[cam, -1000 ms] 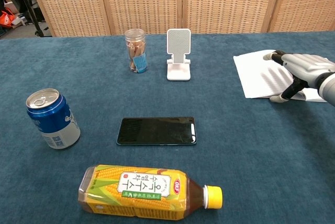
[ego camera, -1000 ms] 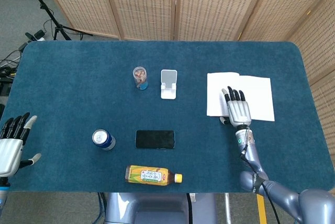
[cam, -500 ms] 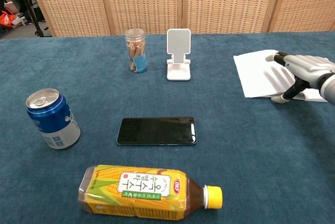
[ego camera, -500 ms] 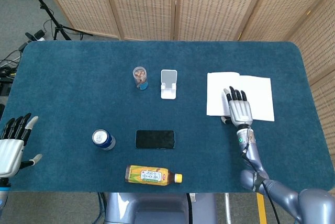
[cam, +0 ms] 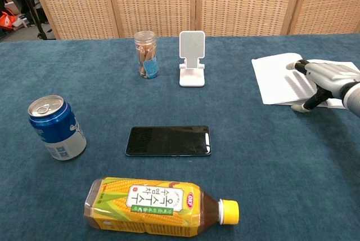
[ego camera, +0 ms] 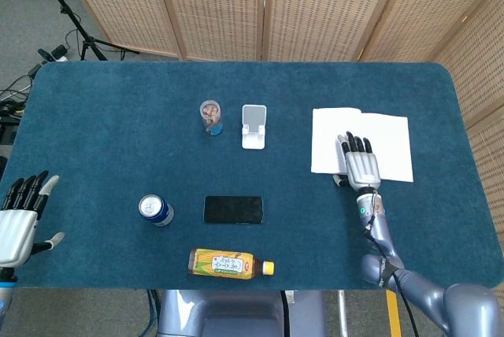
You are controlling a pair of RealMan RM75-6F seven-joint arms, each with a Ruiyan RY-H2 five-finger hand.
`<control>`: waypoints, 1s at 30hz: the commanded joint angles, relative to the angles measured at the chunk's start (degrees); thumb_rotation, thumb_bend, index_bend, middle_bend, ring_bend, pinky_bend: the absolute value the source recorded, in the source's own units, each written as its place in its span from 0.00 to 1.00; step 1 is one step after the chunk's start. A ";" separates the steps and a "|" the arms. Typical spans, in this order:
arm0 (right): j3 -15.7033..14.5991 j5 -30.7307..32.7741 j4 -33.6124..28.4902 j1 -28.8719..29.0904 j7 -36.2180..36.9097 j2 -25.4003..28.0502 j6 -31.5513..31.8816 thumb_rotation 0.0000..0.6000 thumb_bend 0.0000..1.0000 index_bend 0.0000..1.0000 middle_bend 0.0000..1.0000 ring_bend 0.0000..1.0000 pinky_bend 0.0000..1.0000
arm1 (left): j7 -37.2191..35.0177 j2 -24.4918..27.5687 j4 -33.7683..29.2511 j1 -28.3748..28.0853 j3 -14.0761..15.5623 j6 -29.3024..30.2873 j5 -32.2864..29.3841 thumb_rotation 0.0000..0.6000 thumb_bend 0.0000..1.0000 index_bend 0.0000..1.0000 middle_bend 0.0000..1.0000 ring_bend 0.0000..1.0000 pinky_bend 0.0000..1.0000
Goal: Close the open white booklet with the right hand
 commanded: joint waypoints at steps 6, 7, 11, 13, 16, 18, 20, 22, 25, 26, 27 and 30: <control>0.00 -0.51 1.32 -0.33 1.44 -0.74 0.56 1.00 0.48 0.00 0.00 0.00 0.00 | 0.14 -0.09 0.00 -0.08 0.12 -0.17 0.13 1.00 0.05 0.00 0.00 0.00 0.00; -0.03 -0.59 1.46 -0.38 1.53 -0.76 0.59 1.00 0.49 0.00 0.00 0.00 0.00 | 0.12 -0.09 -0.01 -0.08 0.14 -0.15 0.18 1.00 0.05 0.00 0.00 0.00 0.00; -0.04 -0.72 1.94 -0.59 1.92 -0.86 0.65 1.00 0.54 0.00 0.00 0.00 0.00 | 0.03 -0.07 -0.06 -0.05 0.20 -0.09 0.29 1.00 0.05 0.00 0.00 0.00 0.00; -0.07 -0.83 2.14 -0.65 1.84 -0.93 0.83 1.00 0.58 0.00 0.00 0.00 0.00 | -0.05 -0.09 -0.07 -0.05 0.20 -0.02 0.39 1.00 0.05 0.00 0.00 0.00 0.00; 0.17 -0.98 2.54 -0.80 1.77 -1.28 1.91 1.00 0.64 0.00 0.00 0.00 0.00 | -0.26 -0.12 -0.04 -0.04 0.29 0.13 0.71 1.00 0.05 0.00 0.00 0.00 0.00; 0.31 -1.04 2.75 -0.88 1.85 -1.40 2.31 1.00 0.66 0.00 0.00 0.00 0.00 | -0.34 -0.14 0.02 -0.02 0.33 0.15 0.76 1.00 0.05 0.00 0.00 0.00 0.00; 0.37 -1.05 2.83 -0.97 1.88 -1.38 2.40 1.00 0.67 0.00 0.00 0.00 0.00 | -0.40 -0.15 0.05 -0.03 0.33 0.16 0.81 1.00 0.05 0.00 0.00 0.00 0.00; 0.40 -1.19 2.73 -1.20 2.02 -1.26 2.81 1.00 0.67 0.00 0.00 0.00 0.00 | -0.43 -0.15 0.06 -0.03 0.33 0.21 0.87 1.00 0.05 0.00 0.00 0.00 0.00; 0.52 -1.24 2.58 -1.50 2.10 -1.14 3.29 1.00 0.67 0.00 0.00 0.00 0.00 | -0.42 -0.15 0.01 -0.02 0.36 0.26 0.96 1.00 0.05 0.00 0.00 0.00 0.00; 0.59 -1.22 2.46 -1.61 2.16 -1.08 3.44 1.00 0.67 0.00 0.00 0.00 0.00 | -0.42 -0.15 0.01 -0.01 0.37 0.29 0.99 1.00 0.05 0.00 0.00 0.00 0.00; 0.67 -1.19 2.33 -1.74 2.18 -1.01 3.64 1.00 0.67 0.00 0.00 0.00 0.00 | -0.42 -0.15 0.00 -0.01 0.39 0.30 1.02 1.00 0.05 0.00 0.00 0.00 0.00; 0.83 -1.39 1.65 -2.21 2.55 -0.69 4.64 1.00 0.67 0.00 0.00 0.00 0.00 | -0.39 -0.16 -0.04 0.01 0.41 0.36 1.10 1.00 0.05 0.00 0.00 0.00 0.00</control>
